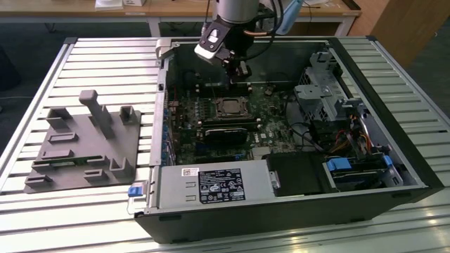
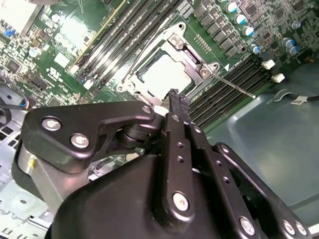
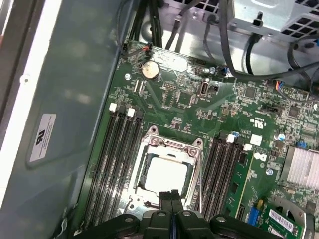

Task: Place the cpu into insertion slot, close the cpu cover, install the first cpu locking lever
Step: 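Close the cpu cover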

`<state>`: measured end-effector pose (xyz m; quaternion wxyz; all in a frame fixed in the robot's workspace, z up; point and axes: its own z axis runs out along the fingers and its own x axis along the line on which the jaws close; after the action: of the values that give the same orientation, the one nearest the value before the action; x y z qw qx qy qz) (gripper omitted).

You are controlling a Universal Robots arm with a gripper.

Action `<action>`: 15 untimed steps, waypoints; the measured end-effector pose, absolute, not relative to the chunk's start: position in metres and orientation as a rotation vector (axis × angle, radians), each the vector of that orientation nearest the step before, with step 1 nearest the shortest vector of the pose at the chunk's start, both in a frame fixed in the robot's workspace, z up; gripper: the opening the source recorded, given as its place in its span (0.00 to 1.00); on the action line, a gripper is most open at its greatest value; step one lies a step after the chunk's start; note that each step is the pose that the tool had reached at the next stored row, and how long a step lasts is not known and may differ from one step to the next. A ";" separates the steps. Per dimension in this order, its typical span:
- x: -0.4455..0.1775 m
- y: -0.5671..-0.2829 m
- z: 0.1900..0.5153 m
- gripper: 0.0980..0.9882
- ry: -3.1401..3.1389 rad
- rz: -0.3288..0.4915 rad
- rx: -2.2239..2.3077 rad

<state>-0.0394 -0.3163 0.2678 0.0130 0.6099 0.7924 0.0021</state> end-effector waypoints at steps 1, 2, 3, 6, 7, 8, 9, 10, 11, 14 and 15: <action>-0.039 -0.316 0.268 0.01 2.475 0.006 1.892; -0.039 -0.316 0.268 0.01 2.482 0.007 1.883; -0.039 -0.316 0.268 0.01 2.489 0.007 1.875; -0.039 -0.316 0.268 0.01 2.515 0.007 1.839; -0.039 -0.316 0.268 0.01 2.525 0.008 1.826; -0.039 -0.316 0.268 0.01 2.534 0.008 1.813; -0.039 -0.316 0.268 0.01 2.541 0.008 1.803; -0.039 -0.316 0.268 0.01 2.549 0.008 1.792; -0.039 -0.316 0.268 0.01 2.557 0.008 1.780; -0.039 -0.316 0.268 0.01 2.582 0.009 1.744; -0.039 -0.316 0.268 0.01 2.591 0.009 1.731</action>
<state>-0.0394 -0.3163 0.2678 0.0128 0.5555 0.8314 0.0029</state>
